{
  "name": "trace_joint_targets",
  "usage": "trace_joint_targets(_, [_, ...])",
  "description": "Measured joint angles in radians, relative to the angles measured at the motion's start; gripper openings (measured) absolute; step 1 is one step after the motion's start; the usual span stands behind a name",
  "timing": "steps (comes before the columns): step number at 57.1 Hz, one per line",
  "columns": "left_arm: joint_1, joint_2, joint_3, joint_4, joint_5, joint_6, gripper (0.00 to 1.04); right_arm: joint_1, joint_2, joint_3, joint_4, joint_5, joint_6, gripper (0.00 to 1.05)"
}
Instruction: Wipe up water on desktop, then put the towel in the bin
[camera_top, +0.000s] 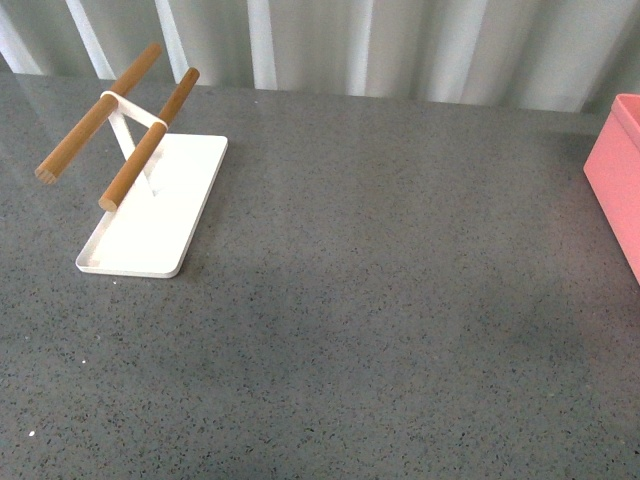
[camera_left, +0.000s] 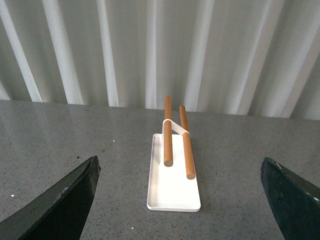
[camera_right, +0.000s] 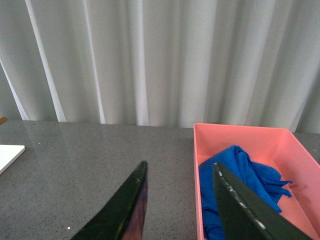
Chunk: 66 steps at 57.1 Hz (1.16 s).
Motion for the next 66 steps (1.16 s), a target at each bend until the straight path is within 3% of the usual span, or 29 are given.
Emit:
trace_joint_targets(19, [0.0,0.0,0.0,0.0,0.0,0.0,0.98,0.0,0.0,0.0,0.0,0.0,0.001,0.99])
trace_joint_targets(66, [0.0,0.0,0.0,0.0,0.0,0.0,0.98,0.0,0.0,0.0,0.0,0.0,0.004,0.98])
